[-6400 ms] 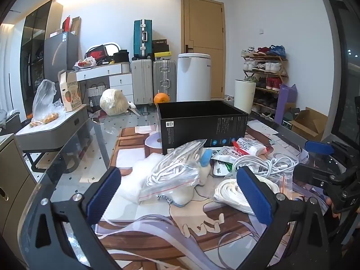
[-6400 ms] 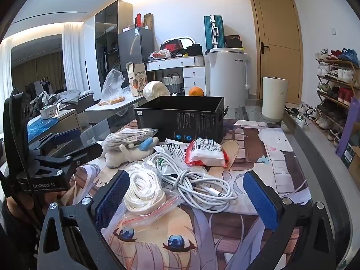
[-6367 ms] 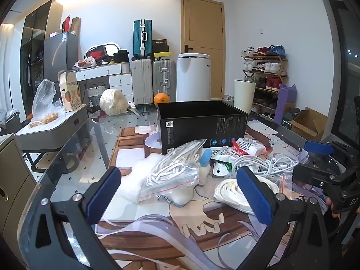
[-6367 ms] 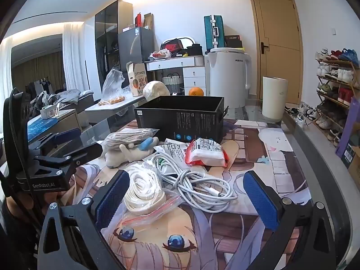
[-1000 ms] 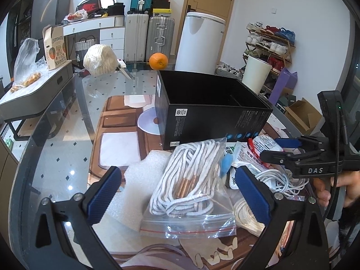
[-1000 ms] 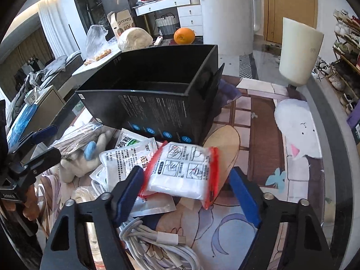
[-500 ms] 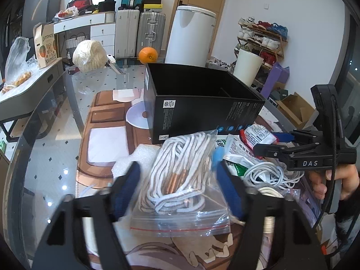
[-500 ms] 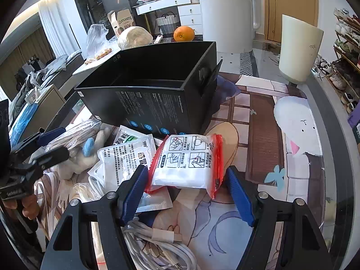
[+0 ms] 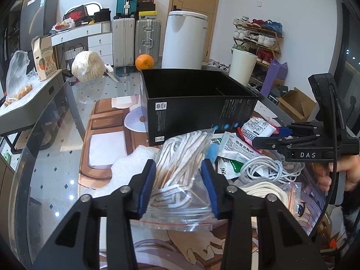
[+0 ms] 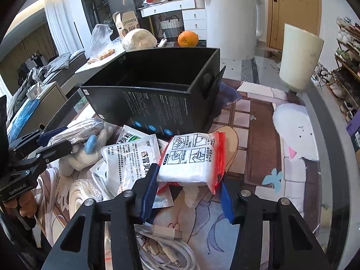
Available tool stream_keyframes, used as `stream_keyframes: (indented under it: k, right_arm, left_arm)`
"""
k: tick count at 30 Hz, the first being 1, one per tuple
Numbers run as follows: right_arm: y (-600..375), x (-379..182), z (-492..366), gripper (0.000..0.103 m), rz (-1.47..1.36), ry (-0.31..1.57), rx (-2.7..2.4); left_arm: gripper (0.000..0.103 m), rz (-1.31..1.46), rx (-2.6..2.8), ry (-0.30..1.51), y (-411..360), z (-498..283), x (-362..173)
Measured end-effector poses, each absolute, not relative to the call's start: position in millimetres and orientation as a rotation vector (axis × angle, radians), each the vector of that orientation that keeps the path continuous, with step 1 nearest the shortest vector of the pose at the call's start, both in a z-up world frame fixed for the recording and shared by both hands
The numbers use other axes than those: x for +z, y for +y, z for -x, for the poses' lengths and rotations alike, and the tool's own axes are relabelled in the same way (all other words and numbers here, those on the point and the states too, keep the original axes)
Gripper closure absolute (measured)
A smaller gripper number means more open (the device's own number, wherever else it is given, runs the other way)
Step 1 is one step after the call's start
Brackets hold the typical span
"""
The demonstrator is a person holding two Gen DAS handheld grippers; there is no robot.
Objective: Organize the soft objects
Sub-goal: 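Lift the wipes packet with the right tool while the left tool lifts the zip bag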
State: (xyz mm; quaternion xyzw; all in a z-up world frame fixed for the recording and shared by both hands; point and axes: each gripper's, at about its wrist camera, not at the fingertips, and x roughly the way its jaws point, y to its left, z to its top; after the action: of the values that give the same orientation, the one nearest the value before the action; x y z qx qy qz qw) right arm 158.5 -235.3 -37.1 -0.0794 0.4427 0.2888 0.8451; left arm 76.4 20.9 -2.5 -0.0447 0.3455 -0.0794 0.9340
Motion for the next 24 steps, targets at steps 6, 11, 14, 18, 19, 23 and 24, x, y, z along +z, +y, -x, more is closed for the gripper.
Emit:
stream_keyframes:
  k: [6,11,14,18,19,23,24]
  right_arm:
    - [-237.9,-29.0,-151.5,0.054,0.18,0.898,0.619]
    - [-240.0,-27.1,-150.8,0.054,0.179,0.889,0.621]
    - [-240.2,-27.6,-150.8,0.054,0.178,0.893,0.628]
    - [-239.6,-26.5,-150.0,0.054,0.185,0.892,0.632]
    - [-239.7,-26.8,-150.1,0.054,0.185,0.892,0.632]
    - [-239.1,-27.9,-151.3,0.054,0.185,0.895,0.634]
    - [-238.9,-27.8,-151.3,0.054,0.185,0.894,0.635]
  left_arm:
    - [0.076,0.086,-0.164,0.702,21.7,-75.3,-3.2]
    - [0.076,0.073,-0.162,0.701,21.1,-75.7,-5.2]
    - [0.071,0.087,-0.157,0.712,23.7,-77.5,-6.5]
    - [0.066,0.106,-0.157,0.723,25.9,-79.8,-9.4]
    - [0.072,0.104,-0.162,0.719,25.3,-79.4,-8.9]
    - [0.081,0.075,-0.163,0.694,20.6,-75.4,-5.7]
    - [0.083,0.08,-0.164,0.691,21.0,-74.6,-4.9]
